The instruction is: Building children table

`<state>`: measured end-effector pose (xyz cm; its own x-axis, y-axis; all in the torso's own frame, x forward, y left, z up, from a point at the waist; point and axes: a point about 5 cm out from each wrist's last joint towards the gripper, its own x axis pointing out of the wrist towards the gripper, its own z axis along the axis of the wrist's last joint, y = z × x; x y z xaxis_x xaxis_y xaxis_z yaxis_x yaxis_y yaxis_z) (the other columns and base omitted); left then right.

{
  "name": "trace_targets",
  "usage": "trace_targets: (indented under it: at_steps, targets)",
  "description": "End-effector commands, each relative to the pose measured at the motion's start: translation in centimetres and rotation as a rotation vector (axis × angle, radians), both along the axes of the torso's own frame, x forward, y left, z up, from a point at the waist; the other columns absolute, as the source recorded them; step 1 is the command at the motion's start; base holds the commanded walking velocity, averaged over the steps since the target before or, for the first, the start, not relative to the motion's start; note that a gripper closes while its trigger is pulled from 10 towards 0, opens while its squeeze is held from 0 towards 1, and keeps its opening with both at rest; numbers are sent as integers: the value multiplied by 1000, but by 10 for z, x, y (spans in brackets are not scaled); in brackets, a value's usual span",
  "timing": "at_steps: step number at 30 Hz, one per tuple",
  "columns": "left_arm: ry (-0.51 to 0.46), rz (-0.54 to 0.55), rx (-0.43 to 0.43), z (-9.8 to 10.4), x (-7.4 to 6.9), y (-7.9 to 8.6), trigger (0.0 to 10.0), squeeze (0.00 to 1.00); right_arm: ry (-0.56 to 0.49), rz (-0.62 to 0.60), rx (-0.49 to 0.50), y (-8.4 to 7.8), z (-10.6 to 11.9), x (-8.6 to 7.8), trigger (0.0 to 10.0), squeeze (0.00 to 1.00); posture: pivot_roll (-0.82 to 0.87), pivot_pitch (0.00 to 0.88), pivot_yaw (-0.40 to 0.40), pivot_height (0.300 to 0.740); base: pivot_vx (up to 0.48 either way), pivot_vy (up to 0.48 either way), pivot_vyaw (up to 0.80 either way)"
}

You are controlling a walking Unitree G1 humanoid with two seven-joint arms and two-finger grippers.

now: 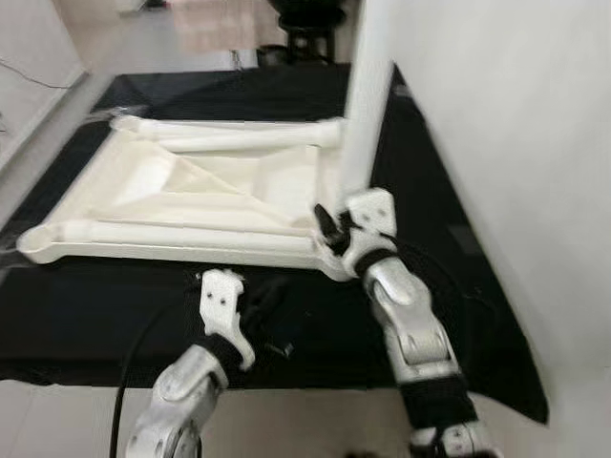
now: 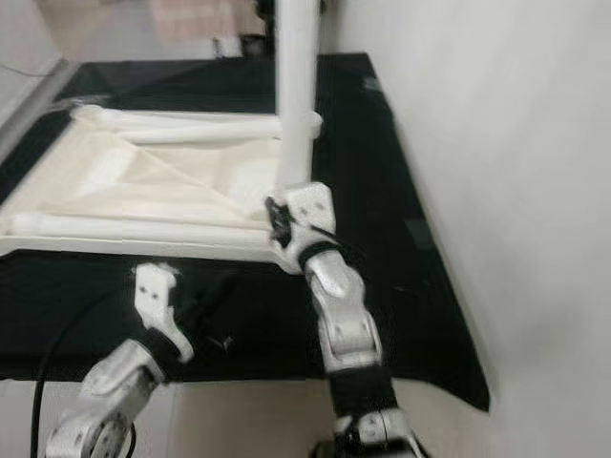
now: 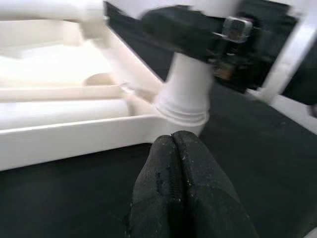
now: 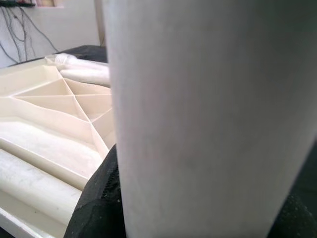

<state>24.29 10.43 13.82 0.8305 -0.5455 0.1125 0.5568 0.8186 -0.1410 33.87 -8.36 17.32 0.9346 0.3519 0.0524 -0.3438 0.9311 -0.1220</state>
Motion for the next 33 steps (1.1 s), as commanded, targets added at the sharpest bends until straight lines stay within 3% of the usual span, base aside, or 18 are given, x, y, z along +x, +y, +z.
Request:
trace_targets:
  at_steps: [1, 3, 4, 6, 7, 10, 11, 12, 13, 18, 25, 26, 33]
  targets:
    - [20, 14, 6, -6, -1, 2, 10000, 0, 160, -38, -35, -11, -32, 6, 0, 0, 24, 167, -3, 740, 0, 0, 0]
    - [17, 21, 8, -6, -1, 2, 10000, 0, 179, -48, -28, -15, -34, 10, 0, 0, 24, 167, -3, 740, 0, 0, 0]
    - [16, 25, 8, -5, 0, 3, 10000, 0, 162, -37, -33, -19, -31, 13, 10000, 0, 24, 164, 1, 740, 0, 0, 0]
    - [16, 25, 8, -5, 0, 3, 10000, 0, 162, -37, -33, -19, -31, 13, 10000, 0, 24, 164, 1, 740, 0, 0, 0]
    - [18, 24, 6, -5, 0, 3, 10000, 0, 142, 6, -15, -20, -27, 16, 10000, 1000, 23, 162, 5, 740, 0, 0, 0]
    - [24, 15, 4, -6, 0, 4, 10000, 0, 66, 119, 6, -22, -8, 19, 10000, 1000, 41, 158, 20, 740, 0, 0, 0]
    - [26, 12, 5, -6, 0, 4, 10000, 0, 54, 191, 14, -25, -1, 21, 10000, 584, 44, 158, 21, 740, 0, 0, 0]
    - [26, 12, 5, -6, 0, 4, 10000, 0, 54, 191, 14, -25, -1, 21, 10000, 584, 44, 158, 21, 740, 0, 0, 0]
    - [27, 10, 5, -6, 0, 4, 10000, 0, 40, 273, -21, -33, 10, 25, 10000, 0, 47, 156, 19, 740, 0, 0, 0]
    - [28, 11, 7, -6, 0, 4, 10000, 0, 63, 447, -112, -41, 18, 33, 10000, 0, 58, 153, 12, 740, 0, 0, 0]
    - [27, 11, 6, -6, -2, 4, 10000, 0, 107, 538, -95, -47, 21, 41, 10000, 0, 69, 154, 4, 740, 0, 0, 0]
    - [28, 11, 5, -6, -2, 3, 10000, 0, 128, 549, -63, -49, 22, 43, 275, 0, 70, 155, 1, 740, 0, 0, 0]
    - [29, 9, 1, -6, -4, 0, 10000, 0, 171, 588, 5, -55, 23, 47, 0, 0, 75, 161, -3, 740, 0, 0, 0]
